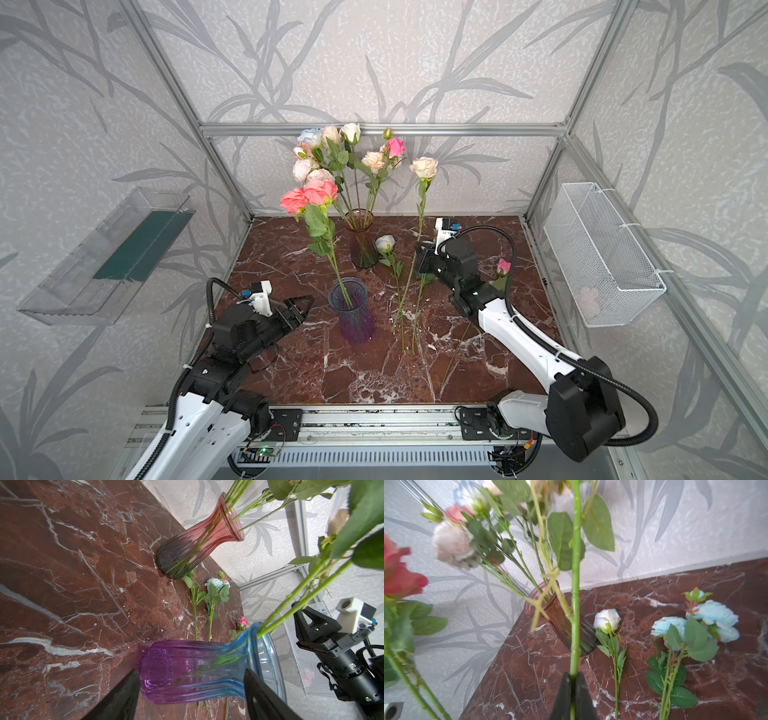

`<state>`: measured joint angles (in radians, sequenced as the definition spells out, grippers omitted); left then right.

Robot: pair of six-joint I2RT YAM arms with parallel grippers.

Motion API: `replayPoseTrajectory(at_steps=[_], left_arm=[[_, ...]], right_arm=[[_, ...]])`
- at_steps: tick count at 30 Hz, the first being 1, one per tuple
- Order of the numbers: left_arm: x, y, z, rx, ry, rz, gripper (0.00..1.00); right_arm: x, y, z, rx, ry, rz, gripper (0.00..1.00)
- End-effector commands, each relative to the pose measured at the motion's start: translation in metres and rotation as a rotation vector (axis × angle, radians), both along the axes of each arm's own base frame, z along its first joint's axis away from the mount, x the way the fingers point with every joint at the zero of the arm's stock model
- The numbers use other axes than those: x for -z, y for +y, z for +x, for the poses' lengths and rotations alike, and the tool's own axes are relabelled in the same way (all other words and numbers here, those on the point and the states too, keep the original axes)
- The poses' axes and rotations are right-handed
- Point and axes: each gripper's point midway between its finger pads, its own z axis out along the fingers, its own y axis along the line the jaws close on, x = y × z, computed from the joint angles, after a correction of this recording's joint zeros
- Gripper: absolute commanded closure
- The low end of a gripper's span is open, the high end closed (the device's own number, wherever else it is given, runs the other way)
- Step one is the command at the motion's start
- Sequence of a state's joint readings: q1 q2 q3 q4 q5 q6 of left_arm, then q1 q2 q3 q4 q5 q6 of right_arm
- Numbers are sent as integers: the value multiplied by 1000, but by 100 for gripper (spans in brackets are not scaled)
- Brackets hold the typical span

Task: Arrange the flowers into the vase
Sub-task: 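Lift the white rose upright with the right gripper over the blue-purple vase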

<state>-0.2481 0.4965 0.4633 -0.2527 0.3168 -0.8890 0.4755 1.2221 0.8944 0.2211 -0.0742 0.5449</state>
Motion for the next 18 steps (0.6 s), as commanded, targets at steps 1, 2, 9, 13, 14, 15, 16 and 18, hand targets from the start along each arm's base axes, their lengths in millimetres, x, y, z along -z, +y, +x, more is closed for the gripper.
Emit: replayPoseTrajectory(at_steps=[1,2,9,13,14,15,16,18], left_arm=[[-16,-3,-2,21,-66,-10,21],[-17,-3,-3,25,-72,-12,20],[-28,-13,-8,83,-115,-61,20],[-44,-16,-17,107,-179,-97,20],[-46,-15,-19,107,-186,-100,20],[-48,-14,-22,103,-192,-99,20],[-50,-12,-24,96,-197,-97,20],[-52,-7,-29,81,-200,-82,20]], right_arm=[[-44,-6,-17,18,-122,4,99],[-56,-7,-23,17,-153,3,99],[-135,2,-61,-11,-343,8,99],[-169,21,-72,-55,-412,18,100],[-175,26,-74,-66,-425,20,100],[-181,33,-75,-76,-441,20,100],[-187,41,-76,-89,-451,18,100],[-195,56,-78,-111,-475,13,100]])
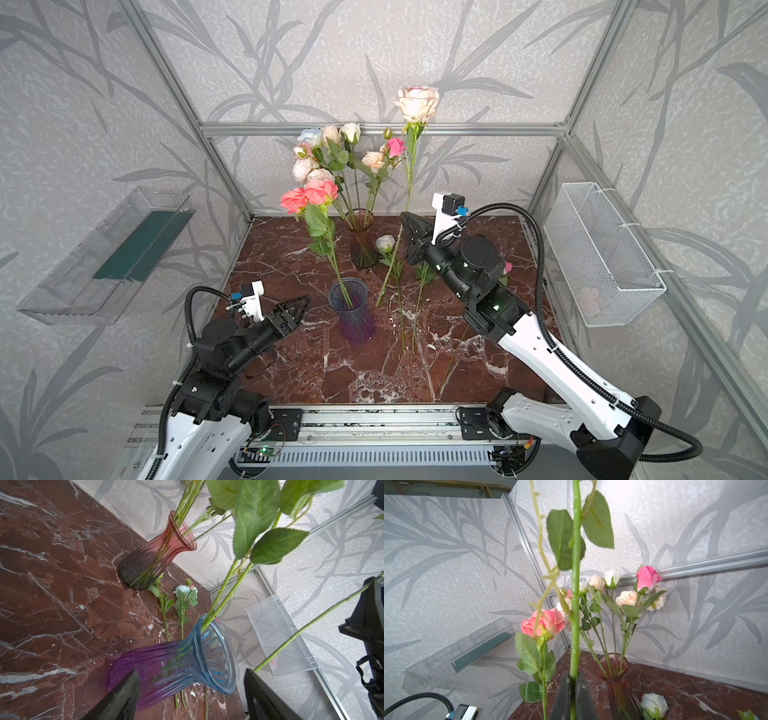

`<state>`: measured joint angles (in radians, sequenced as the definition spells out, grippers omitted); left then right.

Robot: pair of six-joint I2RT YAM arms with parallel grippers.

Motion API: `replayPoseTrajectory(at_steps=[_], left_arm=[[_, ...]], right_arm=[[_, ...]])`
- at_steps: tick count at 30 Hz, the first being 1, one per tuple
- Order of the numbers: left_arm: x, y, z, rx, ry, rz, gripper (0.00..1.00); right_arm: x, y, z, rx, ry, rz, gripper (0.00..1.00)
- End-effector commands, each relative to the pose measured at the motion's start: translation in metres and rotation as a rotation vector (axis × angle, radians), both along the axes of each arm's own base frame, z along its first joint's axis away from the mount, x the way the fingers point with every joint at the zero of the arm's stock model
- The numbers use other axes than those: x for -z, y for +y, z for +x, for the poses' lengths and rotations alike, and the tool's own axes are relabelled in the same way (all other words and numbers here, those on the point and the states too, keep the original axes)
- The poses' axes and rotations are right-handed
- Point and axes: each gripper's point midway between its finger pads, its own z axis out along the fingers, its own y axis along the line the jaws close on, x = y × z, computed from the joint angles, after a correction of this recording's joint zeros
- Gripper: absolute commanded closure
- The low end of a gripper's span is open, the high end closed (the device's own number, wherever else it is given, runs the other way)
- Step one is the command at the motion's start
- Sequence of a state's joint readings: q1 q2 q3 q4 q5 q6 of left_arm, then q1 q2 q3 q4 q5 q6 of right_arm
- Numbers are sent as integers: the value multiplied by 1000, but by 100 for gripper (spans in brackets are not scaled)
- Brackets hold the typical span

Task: Arrange the flowers into the vase
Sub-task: 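Lift the white rose upright with the right gripper over the blue-purple vase, then lower the white rose stem into the blue-purple vase and release it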

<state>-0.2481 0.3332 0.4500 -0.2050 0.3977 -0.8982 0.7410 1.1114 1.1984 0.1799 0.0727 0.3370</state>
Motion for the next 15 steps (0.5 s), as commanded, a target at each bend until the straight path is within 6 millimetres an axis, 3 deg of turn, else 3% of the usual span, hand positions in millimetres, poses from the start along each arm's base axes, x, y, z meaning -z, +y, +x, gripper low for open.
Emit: replayPoseTrajectory(at_steps=[1,4,7,15], left_arm=[[-11,2,-10,0,-25,1,20],[-14,7,-16,-15,-35,7,20],[-16,8,-19,-18,-43,4,19],[-21,8,-18,-18,-56,3,19]], right_arm=[[-17,19,-1,-5,-65,-25,100],[-28,42,-3,-37,-102,-34,100],[-27,61,5,-52,-109,-49,100],[24,91,27,-71,-28,-82,100]])
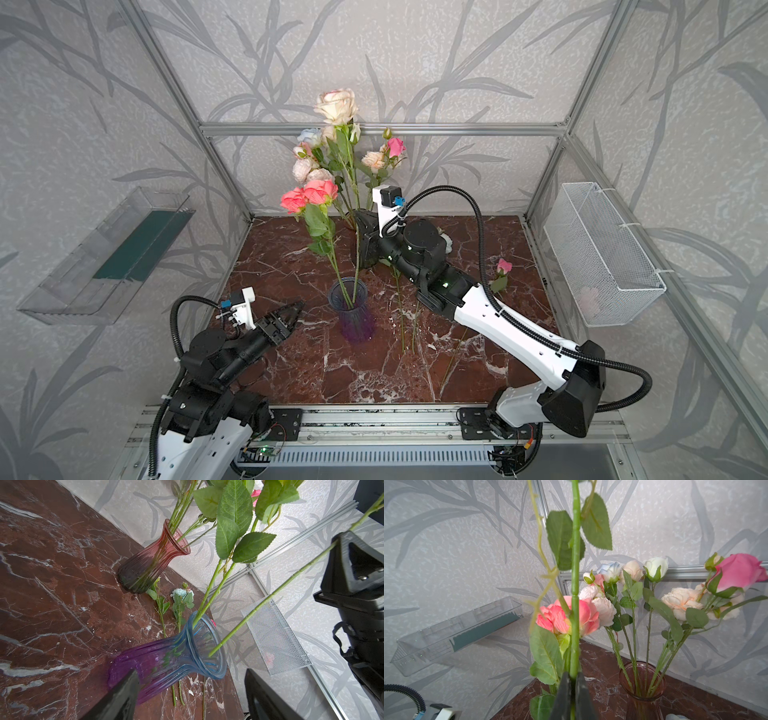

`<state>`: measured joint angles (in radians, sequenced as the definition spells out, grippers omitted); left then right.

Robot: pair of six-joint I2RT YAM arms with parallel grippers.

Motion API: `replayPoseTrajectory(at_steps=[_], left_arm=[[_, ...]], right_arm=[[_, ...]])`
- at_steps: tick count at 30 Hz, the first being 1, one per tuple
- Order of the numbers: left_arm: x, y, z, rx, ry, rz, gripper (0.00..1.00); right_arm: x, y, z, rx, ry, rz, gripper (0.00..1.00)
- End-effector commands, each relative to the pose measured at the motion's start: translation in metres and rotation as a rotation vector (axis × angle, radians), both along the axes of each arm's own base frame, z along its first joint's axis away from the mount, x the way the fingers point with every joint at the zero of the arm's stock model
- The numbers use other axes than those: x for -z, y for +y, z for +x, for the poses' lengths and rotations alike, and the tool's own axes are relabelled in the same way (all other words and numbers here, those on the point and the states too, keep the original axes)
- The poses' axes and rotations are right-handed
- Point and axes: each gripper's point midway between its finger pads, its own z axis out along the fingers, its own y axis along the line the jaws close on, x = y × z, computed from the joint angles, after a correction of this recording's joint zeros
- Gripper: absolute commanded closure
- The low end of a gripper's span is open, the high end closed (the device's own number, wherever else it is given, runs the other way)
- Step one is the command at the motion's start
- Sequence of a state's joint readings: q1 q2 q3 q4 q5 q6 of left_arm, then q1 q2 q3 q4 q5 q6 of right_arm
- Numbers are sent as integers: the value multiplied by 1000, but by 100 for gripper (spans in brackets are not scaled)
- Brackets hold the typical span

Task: Arrange the flowers into the vase
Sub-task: 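Lower the white rose stem into the blue-purple vase and release it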

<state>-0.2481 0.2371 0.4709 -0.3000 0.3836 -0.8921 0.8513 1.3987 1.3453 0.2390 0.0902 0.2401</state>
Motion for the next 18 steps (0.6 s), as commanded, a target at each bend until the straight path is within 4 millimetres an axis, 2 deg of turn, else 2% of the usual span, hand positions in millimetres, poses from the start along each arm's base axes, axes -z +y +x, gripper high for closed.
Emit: replayPoseTrajectory(at_steps=[1,11,13,15,18], left_arm=[[-12,1,-1,-5,-31,3,19],[-6,-2,6,1,-18,-12,19],[-6,-3,7,2,-17,-11,19],[-8,-3,7,7,-18,-11,19],[-8,-4,9,10,-16,-9,19]], right_arm=[[2,3,-1,4,-15,49,100],[74,25,-12,-17,102,27,95],[84,22,-14,0,119,37,89],[89,18,-17,13,134,50,78],[94,18,-18,17,160,5,70]])
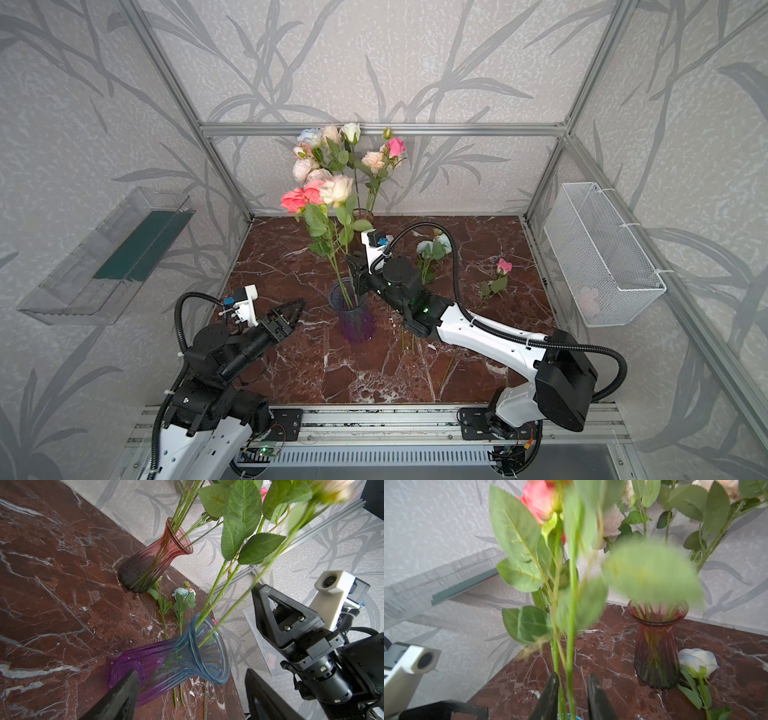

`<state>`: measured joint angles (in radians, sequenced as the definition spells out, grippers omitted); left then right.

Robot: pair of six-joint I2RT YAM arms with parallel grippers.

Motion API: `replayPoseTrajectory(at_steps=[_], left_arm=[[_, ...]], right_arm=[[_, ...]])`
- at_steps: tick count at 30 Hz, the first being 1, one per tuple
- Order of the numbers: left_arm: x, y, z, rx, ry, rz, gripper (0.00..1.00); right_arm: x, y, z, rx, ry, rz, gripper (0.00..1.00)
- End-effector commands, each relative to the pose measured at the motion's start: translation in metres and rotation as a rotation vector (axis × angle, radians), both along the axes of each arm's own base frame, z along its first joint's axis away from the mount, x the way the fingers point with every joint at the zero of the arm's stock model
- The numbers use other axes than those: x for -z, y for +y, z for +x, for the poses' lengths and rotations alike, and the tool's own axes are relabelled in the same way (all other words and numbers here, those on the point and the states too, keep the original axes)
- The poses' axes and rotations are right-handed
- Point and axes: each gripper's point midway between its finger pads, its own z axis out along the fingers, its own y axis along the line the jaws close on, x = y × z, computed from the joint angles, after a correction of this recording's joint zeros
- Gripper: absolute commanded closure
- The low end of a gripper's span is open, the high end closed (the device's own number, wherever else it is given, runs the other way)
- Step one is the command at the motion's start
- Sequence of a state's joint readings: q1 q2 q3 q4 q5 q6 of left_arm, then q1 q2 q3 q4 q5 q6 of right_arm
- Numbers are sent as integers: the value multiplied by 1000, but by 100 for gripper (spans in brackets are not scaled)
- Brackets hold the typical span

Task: Arrange the flowers into the vase
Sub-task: 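Lower the white rose stem into the blue-purple vase and release it, then move the right gripper to the pile and grasp the pale blue rose stem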

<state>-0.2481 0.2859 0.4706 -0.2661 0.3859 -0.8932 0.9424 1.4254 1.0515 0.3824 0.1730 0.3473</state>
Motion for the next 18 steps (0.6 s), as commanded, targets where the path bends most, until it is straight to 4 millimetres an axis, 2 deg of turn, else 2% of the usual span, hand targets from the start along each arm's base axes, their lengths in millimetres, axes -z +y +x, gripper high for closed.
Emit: replayPoseTrajectory(at_steps=[1,7,10,12,14,16,18], left_arm=[[-10,-3,2,9,-29,-14,19],[-16,-8,7,34,-34,-31,19],[-19,-13,7,63,-40,-20,19],[-23,-15,5,84,-54,-12,19],[-27,-16,1,93,-67,-6,20],[-24,-13,-2,83,-61,15,20],[-12,-6,-5,52,-28,56,20]], right_arm=[[-29,-9,-2,34,-21,50,68],[-40,-24,-16,27,-35,56,68],[-45,-41,-22,55,-50,29,67],[-42,-57,-20,101,-51,-15,67],[-29,-77,-9,150,-6,-58,67],[-5,-101,9,191,98,-83,67],[28,-127,33,235,235,-138,67]])
